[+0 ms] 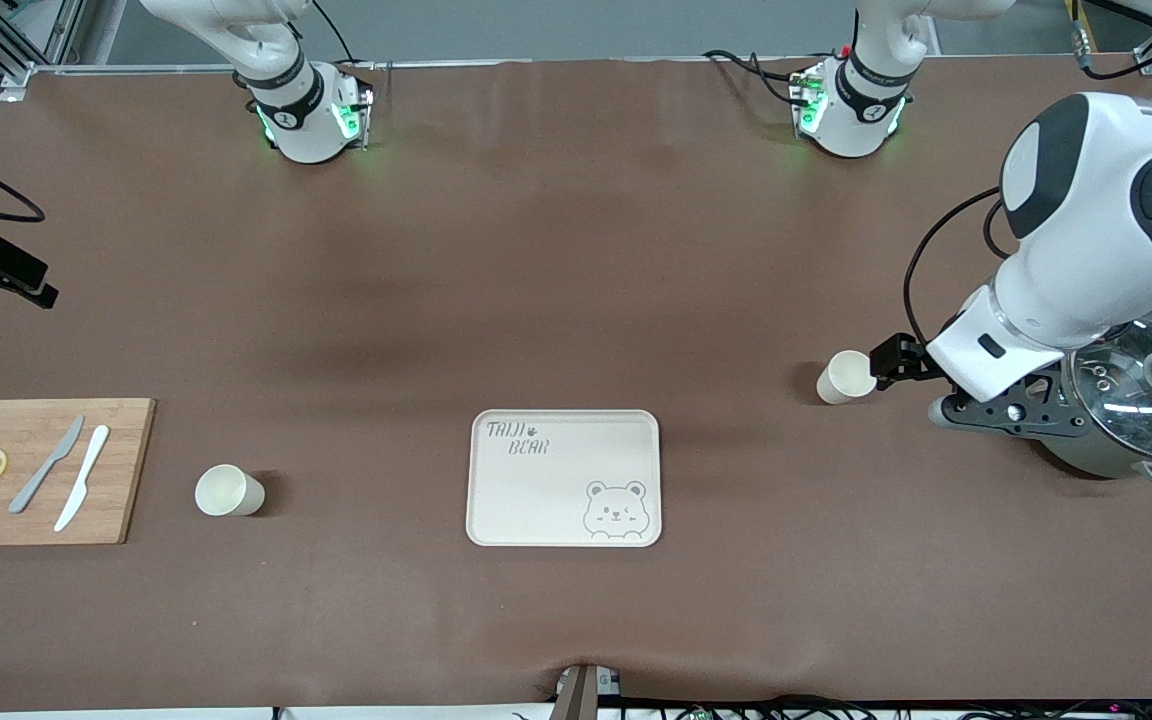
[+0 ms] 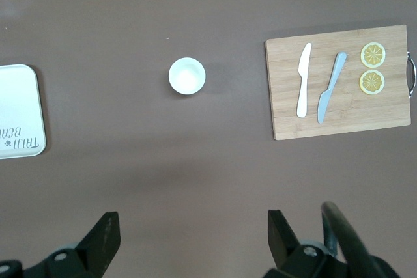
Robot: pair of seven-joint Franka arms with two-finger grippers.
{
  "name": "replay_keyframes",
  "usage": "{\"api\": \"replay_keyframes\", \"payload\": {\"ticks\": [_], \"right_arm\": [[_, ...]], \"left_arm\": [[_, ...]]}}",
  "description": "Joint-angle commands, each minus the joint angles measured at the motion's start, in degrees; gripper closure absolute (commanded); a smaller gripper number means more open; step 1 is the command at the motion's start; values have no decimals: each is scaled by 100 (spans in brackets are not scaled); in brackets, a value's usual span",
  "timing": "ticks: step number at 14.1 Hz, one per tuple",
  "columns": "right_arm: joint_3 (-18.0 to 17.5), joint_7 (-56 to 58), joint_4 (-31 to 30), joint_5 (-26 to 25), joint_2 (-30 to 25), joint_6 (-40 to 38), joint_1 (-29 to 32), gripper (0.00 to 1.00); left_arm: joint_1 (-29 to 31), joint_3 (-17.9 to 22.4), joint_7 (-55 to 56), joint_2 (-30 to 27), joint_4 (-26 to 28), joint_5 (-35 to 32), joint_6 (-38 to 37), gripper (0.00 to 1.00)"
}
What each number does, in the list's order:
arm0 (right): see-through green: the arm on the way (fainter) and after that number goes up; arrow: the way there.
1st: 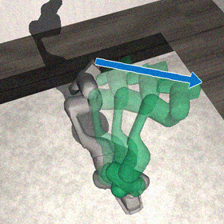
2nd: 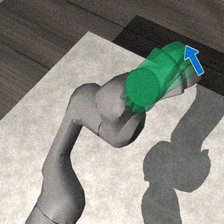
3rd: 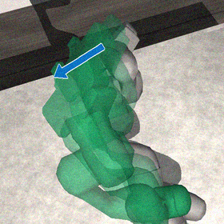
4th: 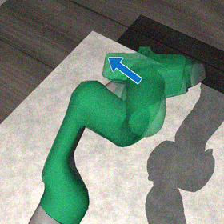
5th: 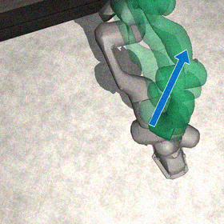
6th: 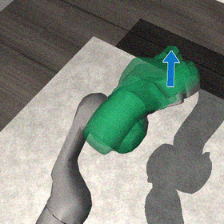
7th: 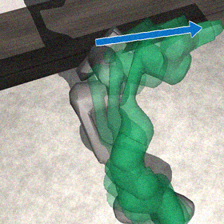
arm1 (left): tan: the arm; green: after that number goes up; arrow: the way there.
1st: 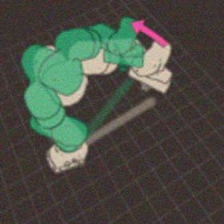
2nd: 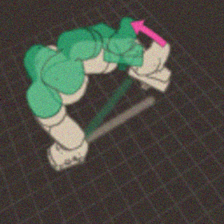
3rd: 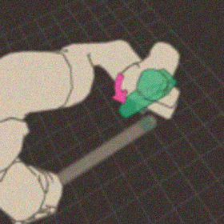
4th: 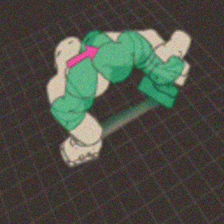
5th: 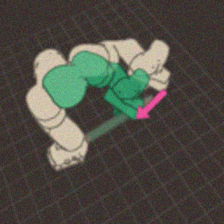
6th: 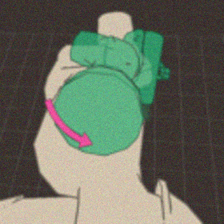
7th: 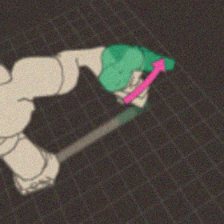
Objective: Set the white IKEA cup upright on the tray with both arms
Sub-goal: 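Lower the left gripper over its cup while the right gripper reaches the other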
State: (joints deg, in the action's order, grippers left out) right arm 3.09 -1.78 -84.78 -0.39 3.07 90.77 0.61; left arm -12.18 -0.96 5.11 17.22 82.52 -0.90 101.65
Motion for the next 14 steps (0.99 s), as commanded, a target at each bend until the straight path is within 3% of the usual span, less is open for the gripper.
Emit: {"api": "replay_keyframes", "payload": {"ticks": [1, 6, 10, 14], "right_arm": [[-19, 54, -135, 74, -140, 19, 44, 0], [-19, 54, -135, 65, -140, 19, 44, 0], [-19, 72, -135, 74, -140, 19, 62, 0], [-19, 116, -39, 74, -44, 160, 62, 0]], "left_arm": [[74, 8, -18, 18, -52, 115, 30, 0], [66, -1, 15, 124, 53, 301, 478, 0], [-47, -71, -45, 220, 527, 301, 618, 0], [-162, -115, -54, 37, 1685, 231, 1557, 0]]}}
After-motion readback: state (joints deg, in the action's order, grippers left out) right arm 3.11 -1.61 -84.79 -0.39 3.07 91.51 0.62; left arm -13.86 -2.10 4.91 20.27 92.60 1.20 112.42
